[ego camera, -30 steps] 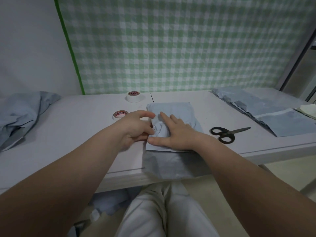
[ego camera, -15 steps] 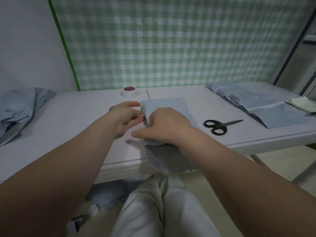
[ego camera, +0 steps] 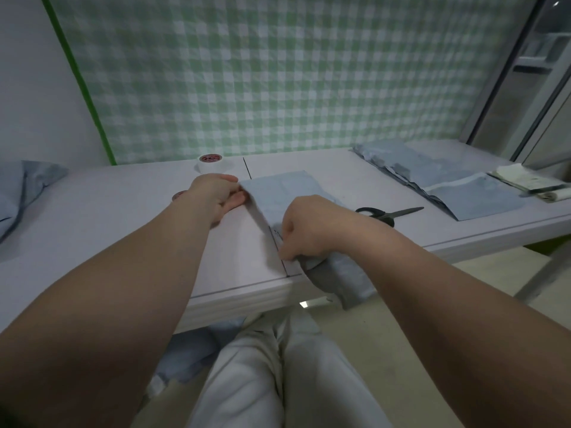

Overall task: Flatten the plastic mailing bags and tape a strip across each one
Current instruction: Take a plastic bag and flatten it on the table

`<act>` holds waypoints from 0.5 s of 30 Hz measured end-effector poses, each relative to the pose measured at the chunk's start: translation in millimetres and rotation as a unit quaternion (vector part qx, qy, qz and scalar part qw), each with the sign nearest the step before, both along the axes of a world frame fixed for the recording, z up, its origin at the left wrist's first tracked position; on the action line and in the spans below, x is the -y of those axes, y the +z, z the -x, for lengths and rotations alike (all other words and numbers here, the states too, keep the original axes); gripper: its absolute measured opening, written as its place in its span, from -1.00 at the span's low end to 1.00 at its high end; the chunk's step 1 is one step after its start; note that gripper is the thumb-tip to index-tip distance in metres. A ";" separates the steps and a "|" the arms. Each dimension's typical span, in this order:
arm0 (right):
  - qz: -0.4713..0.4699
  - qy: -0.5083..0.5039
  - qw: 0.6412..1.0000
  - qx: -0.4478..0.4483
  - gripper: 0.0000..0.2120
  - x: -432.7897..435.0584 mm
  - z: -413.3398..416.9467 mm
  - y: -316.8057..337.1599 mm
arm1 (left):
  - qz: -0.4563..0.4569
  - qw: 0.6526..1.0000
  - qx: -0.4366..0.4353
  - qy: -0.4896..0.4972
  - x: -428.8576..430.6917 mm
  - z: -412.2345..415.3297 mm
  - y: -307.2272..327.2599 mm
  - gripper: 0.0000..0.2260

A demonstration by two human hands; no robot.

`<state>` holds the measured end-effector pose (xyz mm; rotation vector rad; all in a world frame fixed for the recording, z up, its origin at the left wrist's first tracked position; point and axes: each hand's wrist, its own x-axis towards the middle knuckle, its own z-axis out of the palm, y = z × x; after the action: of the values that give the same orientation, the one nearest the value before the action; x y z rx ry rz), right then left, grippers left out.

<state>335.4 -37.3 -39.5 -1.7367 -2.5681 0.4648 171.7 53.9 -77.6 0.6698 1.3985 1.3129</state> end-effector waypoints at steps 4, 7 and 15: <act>0.013 0.028 0.999 -0.015 -0.89 5.1 -8.7 2.4 | -0.001 0.999 -0.023 0.027 -10.0 -3.8 -0.9 -0.85; 0.026 0.034 0.999 -0.027 -0.84 6.2 -11.6 2.2 | 0.000 0.999 -0.040 0.029 -14.2 -6.1 0.3 -0.85; 0.030 0.049 0.997 -0.058 -0.72 3.3 -17.7 5.2 | -0.025 0.989 -0.130 0.061 -29.6 -7.2 -3.9 -0.80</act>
<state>353.1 -40.6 -34.3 -1.5548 -2.5928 0.6323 178.9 83.5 -81.5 0.8235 1.6412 1.3974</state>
